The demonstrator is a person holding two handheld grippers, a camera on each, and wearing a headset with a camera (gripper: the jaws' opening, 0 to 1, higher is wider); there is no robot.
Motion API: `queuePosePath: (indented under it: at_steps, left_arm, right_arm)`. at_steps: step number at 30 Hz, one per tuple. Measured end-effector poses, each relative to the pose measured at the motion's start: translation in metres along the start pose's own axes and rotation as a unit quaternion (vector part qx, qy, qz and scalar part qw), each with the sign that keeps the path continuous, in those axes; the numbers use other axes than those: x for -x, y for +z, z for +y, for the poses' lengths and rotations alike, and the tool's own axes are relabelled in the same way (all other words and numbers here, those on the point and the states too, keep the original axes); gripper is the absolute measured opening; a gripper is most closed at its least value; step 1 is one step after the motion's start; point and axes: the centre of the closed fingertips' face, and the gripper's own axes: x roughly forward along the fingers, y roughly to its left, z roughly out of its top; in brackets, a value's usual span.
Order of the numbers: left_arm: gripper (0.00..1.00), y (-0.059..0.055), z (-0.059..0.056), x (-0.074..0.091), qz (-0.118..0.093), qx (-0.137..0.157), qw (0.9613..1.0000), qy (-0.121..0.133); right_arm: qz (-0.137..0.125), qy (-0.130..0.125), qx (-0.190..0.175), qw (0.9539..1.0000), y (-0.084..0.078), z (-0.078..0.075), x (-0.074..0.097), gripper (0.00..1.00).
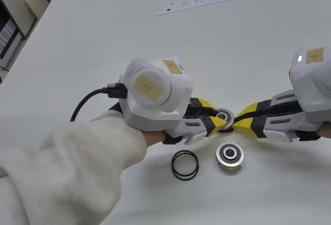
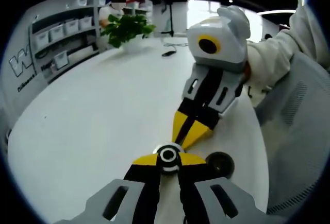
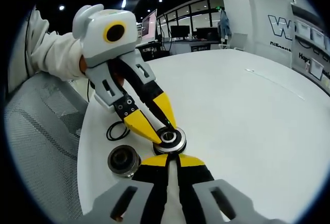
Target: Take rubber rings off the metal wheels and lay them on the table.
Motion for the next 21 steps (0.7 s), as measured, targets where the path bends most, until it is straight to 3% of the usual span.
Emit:
queuePosePath:
  at_steps: [17,21]
  left_arm:
    - [0.13,-0.0005,0.0013,0.0006,0.001,-0.002,1.0,0.005]
    - [0.13,-0.0007,0.0022,0.0008,0.002,-0.003,1.0,0.008]
  right_arm:
    - [0.007,-0.032,0.041,0.9986,0.0015,-0.0045,-0.0011,0.01]
    - [0.011,-0.05,0.061,0.9968,0.0025,-0.0067,-0.0023,0.01]
